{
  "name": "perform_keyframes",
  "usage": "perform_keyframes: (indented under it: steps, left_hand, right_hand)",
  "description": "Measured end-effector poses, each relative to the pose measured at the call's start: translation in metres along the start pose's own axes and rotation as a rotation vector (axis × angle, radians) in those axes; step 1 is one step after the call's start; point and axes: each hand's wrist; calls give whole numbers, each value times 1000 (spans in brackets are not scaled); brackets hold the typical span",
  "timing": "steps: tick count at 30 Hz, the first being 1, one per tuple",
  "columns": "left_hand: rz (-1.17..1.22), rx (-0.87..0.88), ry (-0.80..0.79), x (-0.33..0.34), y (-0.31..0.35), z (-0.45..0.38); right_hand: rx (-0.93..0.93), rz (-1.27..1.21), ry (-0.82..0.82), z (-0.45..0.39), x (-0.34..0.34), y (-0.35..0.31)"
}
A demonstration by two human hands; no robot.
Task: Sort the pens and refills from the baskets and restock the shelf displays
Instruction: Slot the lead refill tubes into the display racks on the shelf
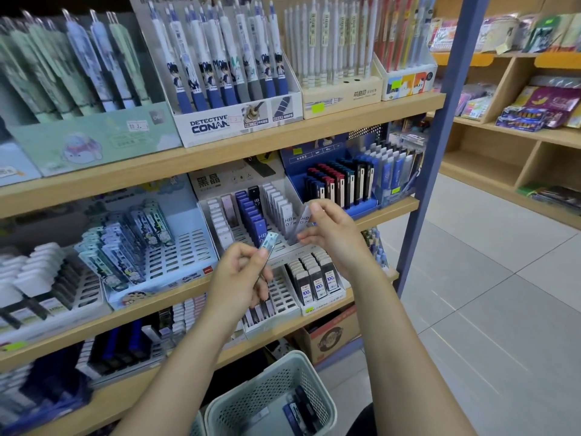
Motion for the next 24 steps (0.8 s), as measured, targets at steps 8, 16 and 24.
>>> perform_keyframes:
  steps: [8,16,24]
  left_hand:
    - [88,-55,6,1,0,-1]
    - [147,-105,45,2,5,-6]
    - [183,-77,66,5,11,-3]
  right_hand:
    - [-15,205,-39,-10,4,-4]
    - [-7,237,59,-16,10,3]
    - [-30,137,279,-13,14,3]
Point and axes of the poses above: each hand's wrist, its own z-axis away from the middle knuckle, its own x-axis out of the palm, y = z × x, and after that the axes turned 1 degree about -z, right-handed
